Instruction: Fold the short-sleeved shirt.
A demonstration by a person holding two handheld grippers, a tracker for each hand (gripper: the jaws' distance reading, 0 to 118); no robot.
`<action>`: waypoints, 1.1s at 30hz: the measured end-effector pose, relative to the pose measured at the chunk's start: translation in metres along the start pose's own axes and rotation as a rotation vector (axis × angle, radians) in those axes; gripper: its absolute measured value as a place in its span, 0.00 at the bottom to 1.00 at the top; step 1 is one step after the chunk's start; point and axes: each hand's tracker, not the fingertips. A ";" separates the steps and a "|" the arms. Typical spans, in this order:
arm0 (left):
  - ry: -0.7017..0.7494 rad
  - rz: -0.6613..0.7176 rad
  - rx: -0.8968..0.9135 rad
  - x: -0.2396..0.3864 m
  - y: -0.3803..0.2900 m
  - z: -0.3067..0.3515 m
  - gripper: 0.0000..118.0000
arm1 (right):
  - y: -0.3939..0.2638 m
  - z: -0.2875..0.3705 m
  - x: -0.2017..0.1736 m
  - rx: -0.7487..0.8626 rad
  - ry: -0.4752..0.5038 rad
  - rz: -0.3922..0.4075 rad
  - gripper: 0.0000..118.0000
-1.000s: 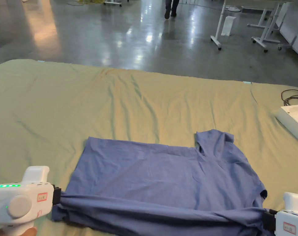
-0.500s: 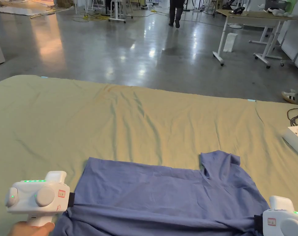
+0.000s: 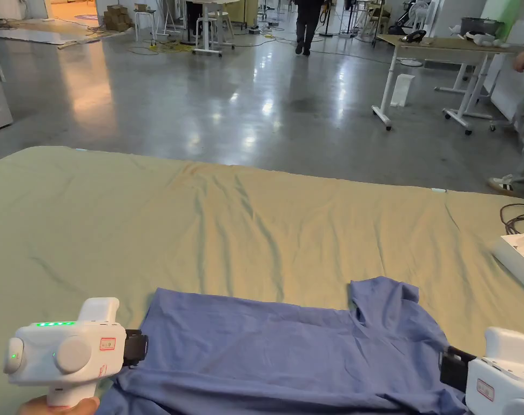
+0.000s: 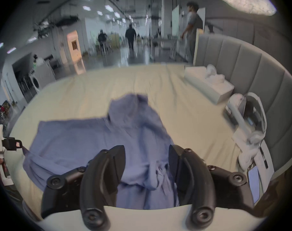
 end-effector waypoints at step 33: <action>0.066 -0.112 0.380 0.047 -0.063 0.127 0.01 | -0.038 0.120 -0.071 0.410 0.031 0.106 0.00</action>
